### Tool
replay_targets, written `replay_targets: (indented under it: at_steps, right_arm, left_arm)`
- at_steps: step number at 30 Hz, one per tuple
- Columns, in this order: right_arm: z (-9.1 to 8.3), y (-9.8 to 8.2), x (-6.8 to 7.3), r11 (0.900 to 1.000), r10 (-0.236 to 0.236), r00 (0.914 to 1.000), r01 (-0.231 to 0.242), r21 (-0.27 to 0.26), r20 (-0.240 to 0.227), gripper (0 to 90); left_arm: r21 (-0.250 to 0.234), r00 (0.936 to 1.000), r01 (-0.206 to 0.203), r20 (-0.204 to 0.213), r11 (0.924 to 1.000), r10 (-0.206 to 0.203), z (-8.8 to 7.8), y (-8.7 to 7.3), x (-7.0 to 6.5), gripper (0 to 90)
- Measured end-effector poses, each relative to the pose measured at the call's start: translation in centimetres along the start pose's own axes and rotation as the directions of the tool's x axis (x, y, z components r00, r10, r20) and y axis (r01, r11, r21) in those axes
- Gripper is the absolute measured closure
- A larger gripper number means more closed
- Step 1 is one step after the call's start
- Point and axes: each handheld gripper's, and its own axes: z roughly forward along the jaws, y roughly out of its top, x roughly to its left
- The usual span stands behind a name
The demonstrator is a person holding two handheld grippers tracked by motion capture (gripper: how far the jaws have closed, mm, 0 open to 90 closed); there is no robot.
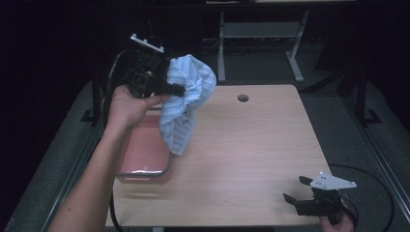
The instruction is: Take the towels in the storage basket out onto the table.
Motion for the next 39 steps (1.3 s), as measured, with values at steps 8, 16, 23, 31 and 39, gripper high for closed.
replay_targets:
  at_steps: [8,16,23,31,39]
  right_arm:
    - [-0.1,0.0,-0.1,1.0,-0.005,1.0,0.005,-0.007,0.001,14.1]
    - [0.1,0.2,0.0,1.0,-0.002,1.0,0.002,-0.014,-0.002,14.1]
    - [0.0,0.2,-0.1,1.0,-0.001,1.0,0.001,-0.014,-0.002,14.1]
    - [-0.2,0.1,-0.2,1.0,0.004,1.0,-0.004,-0.02,-0.001,14.1]
    - [-0.2,0.1,-0.2,1.0,0.001,1.0,-0.001,-0.022,-0.001,14.1]
  left_arm:
    - [0.023,0.9993,-0.023,0.031,0.9995,0.022,2.4,0.9,-1.3,67.0]
    - [0.061,0.9962,-0.049,0.076,0.9969,0.044,6.2,1.5,-2.6,67.0]
    - [0.069,0.9928,-0.055,0.11,0.9961,0.047,8.2,1.8,-3.5,66.8]
    - [0.098,0.9895,-0.057,0.138,0.9936,0.044,11.4,1.8,-4.4,66.7]
    - [0.114,0.9868,-0.04,0.16,0.9927,0.021,14.6,1.2,-4.5,66.4]
